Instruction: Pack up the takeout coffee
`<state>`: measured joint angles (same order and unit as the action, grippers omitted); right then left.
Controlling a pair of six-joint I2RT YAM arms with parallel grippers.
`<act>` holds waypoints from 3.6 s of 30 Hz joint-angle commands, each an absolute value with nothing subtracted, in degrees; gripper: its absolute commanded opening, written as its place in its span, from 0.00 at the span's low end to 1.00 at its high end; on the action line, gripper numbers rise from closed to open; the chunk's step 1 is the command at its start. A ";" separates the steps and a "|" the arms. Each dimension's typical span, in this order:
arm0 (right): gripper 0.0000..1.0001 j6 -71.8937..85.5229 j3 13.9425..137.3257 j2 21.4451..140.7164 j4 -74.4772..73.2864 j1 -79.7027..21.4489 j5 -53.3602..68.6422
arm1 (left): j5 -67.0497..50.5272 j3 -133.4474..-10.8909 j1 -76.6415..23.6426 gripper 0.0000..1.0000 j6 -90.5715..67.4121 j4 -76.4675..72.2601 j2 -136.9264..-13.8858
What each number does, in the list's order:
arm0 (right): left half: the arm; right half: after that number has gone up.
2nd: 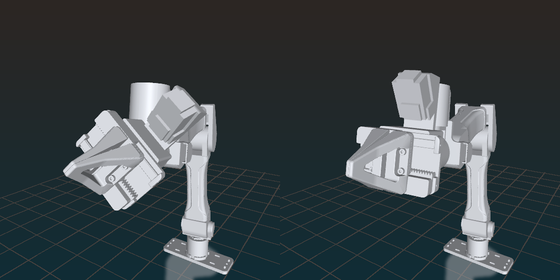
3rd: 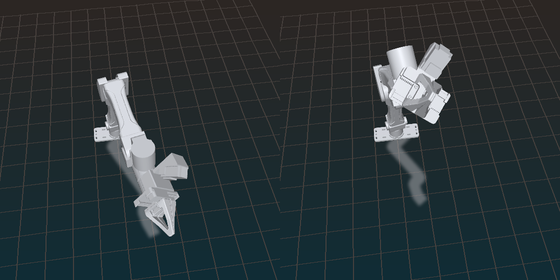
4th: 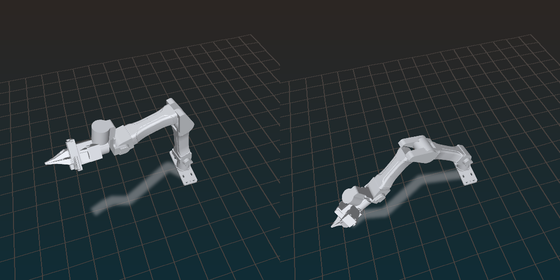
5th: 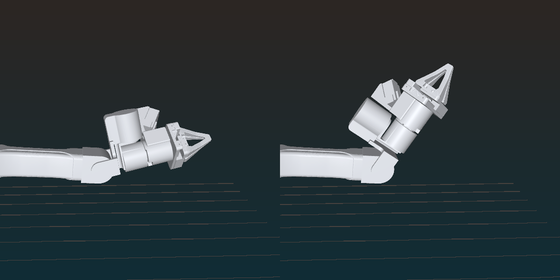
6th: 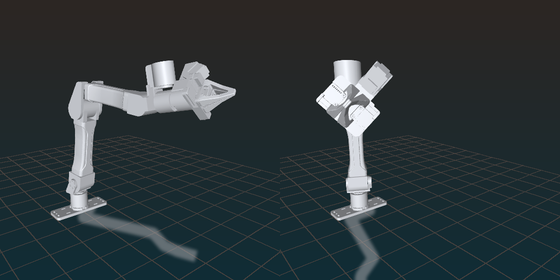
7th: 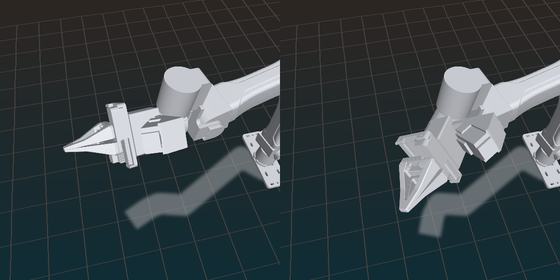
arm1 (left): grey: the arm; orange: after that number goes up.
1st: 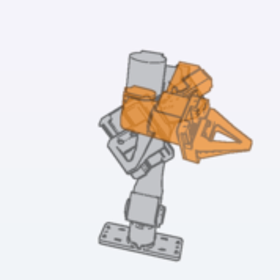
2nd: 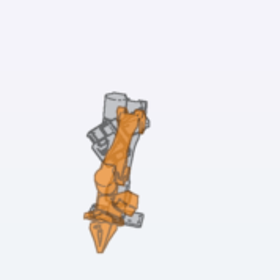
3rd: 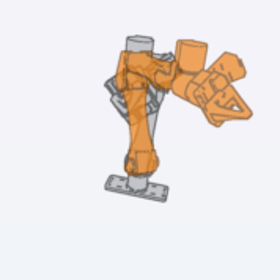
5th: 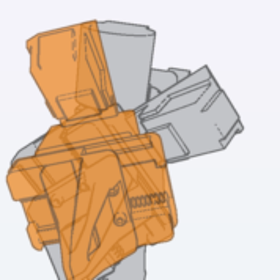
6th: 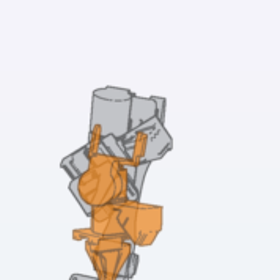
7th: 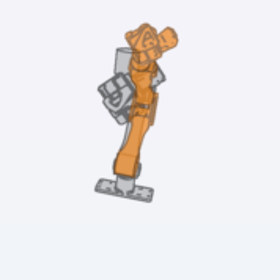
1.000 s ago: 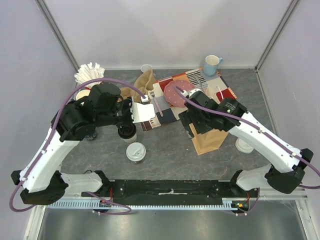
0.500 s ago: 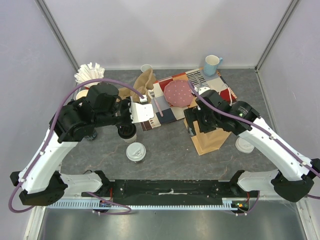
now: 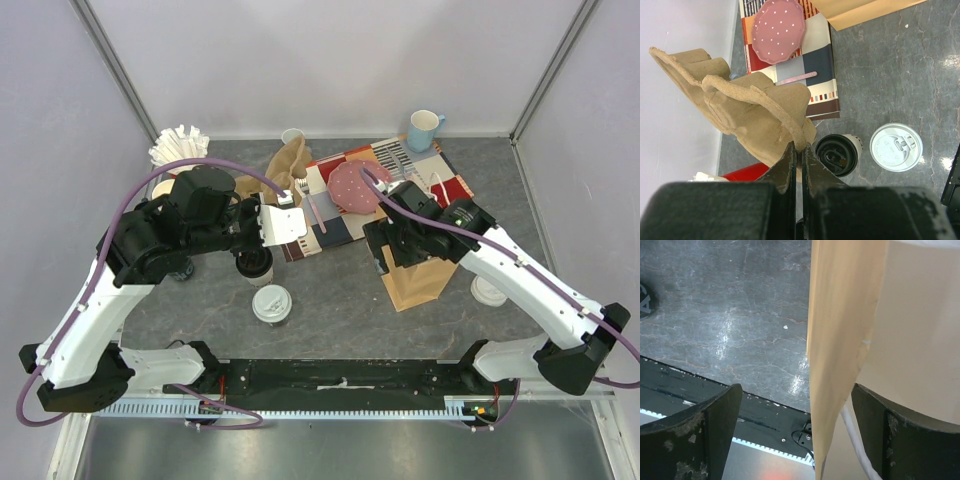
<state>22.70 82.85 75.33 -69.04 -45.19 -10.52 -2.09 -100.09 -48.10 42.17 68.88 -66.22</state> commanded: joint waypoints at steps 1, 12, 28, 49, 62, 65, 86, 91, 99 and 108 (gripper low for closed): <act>0.98 24.07 84.02 73.13 -68.91 -44.21 -15.63 | -3.16 -101.43 -48.34 0.02 40.69 66.97 -66.09; 0.98 22.59 89.02 71.19 -70.40 -43.95 -15.38 | -2.99 -101.78 -48.34 0.02 40.78 67.06 -66.36; 0.98 11.61 111.78 67.41 -80.24 -43.95 -6.60 | -4.13 -97.30 -48.51 0.02 52.99 71.96 -65.30; 0.77 0.45 133.68 95.44 -53.35 -52.82 -3.41 | 36.38 -66.42 -66.00 0.02 91.77 43.72 -52.22; 0.71 -8.70 127.26 99.31 -53.34 -57.83 -11.07 | 43.42 -52.64 -66.36 0.02 109.25 17.50 -48.86; 0.71 -9.58 128.05 101.60 -53.70 -57.83 -12.21 | 43.33 -52.74 -66.62 0.02 109.95 17.14 -48.69; 0.67 -19.16 129.73 106.61 -48.08 -57.66 -24.36 | 42.10 -50.80 -67.85 0.02 109.60 17.75 -46.93; 0.50 -21.97 128.67 105.91 -51.49 -57.30 -15.83 | 41.40 -51.24 -67.94 0.02 109.16 16.53 -46.50; 0.13 -24.87 126.91 102.49 -52.91 -57.13 -16.00 | 40.61 -49.84 -68.03 0.03 109.42 12.24 -44.48; 0.00 -28.56 124.81 94.93 -50.63 -53.45 -20.13 | 34.64 -52.20 -68.12 1.00 104.26 7.29 -43.07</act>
<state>-26.00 125.84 100.99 -52.49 -56.03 -17.04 37.98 -48.97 -67.66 108.99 11.68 -43.81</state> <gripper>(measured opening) 0.242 0.984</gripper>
